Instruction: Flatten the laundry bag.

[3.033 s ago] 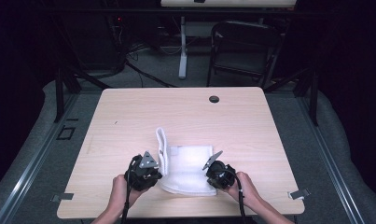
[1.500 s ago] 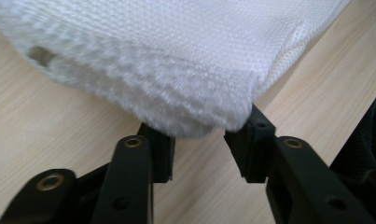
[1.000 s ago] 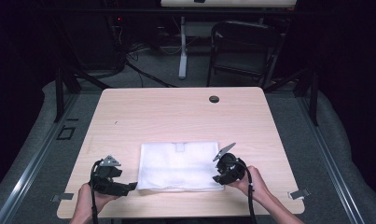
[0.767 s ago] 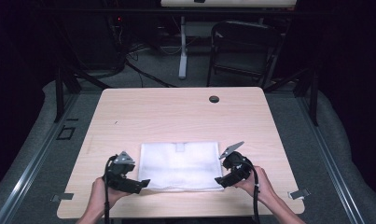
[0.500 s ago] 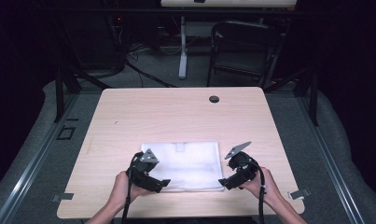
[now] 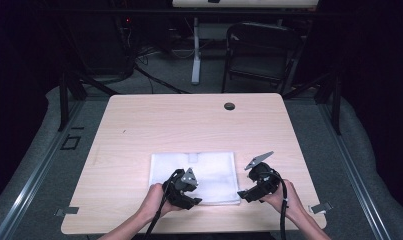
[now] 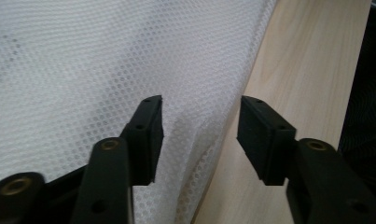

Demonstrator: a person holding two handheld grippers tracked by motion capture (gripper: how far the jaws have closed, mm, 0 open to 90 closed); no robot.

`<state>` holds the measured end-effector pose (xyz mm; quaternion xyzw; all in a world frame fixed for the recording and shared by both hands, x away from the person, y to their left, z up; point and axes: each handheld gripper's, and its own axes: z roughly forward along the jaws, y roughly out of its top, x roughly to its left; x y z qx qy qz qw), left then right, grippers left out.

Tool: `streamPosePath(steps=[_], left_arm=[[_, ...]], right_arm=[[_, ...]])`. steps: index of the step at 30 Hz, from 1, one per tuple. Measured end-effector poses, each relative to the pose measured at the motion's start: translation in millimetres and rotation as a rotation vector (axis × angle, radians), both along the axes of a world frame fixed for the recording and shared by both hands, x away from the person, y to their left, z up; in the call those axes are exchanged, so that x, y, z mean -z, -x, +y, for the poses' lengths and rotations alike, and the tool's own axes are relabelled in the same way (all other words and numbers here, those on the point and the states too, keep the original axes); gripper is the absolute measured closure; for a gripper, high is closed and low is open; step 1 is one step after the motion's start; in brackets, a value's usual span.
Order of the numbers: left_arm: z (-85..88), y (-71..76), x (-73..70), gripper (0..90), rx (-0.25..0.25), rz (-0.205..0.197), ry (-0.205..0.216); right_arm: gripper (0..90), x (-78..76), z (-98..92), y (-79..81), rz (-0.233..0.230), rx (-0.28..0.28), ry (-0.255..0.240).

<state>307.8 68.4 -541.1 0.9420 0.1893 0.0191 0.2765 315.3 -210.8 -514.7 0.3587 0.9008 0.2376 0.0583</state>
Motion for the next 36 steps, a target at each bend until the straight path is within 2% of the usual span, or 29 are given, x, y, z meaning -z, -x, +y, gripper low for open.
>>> streamPosePath(steps=[5, 8, 10, 17, 25, 36], left_arm=[[-2.5, -2.9, 10.9, 64.3, 0.022, 0.015, -0.057], [-1.7, -6.1, 13.9, 70.4, 0.015, 0.024, -0.048], [0.2, -8.1, 15.7, 77.2, -0.006, 0.042, -0.019], [1.7, -11.3, 16.8, 86.7, -0.005, 0.043, -0.015], [2.0, -10.1, 14.0, 88.2, 0.008, 0.02, -0.007], [6.8, -10.7, 3.8, 88.3, -0.013, -0.008, 0.032]], right_arm=[[19.4, 1.0, 1.0, -0.4, 0.017, -0.001, -0.001], [19.7, 1.5, 2.1, -0.1, 0.025, -0.008, 0.005], [20.1, 2.5, 4.2, 0.8, 0.025, -0.007, 0.005], [21.5, 2.8, 6.5, 1.2, 0.019, -0.015, 0.01], [22.0, 2.6, 7.9, 1.0, 0.016, -0.023, 0.021], [23.3, 0.9, 8.9, 1.8, -0.001, -0.025, 0.022]])
